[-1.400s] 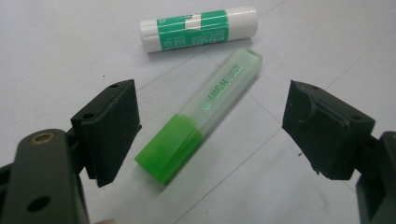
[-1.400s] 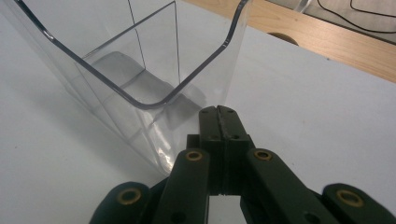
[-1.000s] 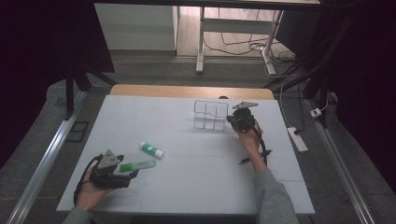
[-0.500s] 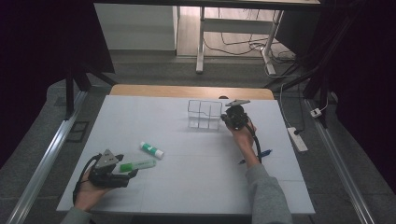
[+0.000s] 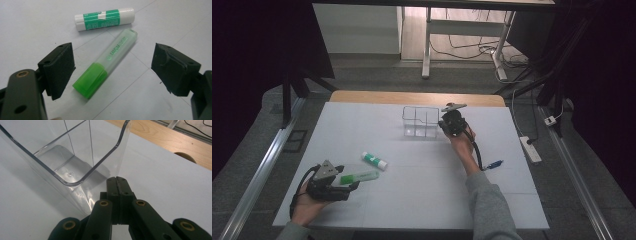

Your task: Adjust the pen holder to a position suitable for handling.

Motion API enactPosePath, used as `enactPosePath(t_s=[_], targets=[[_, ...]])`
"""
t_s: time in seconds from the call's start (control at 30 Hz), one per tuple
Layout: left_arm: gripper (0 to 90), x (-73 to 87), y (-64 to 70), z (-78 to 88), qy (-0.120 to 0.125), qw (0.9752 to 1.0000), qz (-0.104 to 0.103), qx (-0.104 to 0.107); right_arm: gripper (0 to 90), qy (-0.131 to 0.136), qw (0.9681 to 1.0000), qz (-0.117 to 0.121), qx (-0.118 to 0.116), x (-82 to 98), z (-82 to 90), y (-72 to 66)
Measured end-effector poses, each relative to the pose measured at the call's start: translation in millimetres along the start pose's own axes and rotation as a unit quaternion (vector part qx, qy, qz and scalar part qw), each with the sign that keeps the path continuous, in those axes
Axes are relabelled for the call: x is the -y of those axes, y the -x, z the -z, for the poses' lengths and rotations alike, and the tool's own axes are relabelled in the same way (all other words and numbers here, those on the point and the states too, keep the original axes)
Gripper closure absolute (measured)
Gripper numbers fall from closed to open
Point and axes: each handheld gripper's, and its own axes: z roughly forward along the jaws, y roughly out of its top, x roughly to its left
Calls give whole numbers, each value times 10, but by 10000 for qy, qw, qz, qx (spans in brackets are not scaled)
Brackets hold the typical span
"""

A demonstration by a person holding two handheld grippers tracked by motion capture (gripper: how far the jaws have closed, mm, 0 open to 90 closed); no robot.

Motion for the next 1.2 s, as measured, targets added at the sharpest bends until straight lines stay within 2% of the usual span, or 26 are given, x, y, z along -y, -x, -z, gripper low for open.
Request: enactPosePath(t_s=[0.3, 0.43, 0.7, 1.2], targets=[[183, 9, -8, 0, -8, 10000, 1, -19, 893, 43, 10000, -33, -1, 13, 59, 5], [183, 10, -8, 4, -4, 10000, 8, -32, 893, 98, 9999, -3, 30, 48, 162, 5], [183, 19, -19, -1, -25, 10000, 23, -50, 893, 191, 9998, 69, -86, 207, 377, -13], [183, 17, -11, -11, -61, 9999, -4, -88, 885, 256, 9995, 140, -74, 440, 722, 105]])
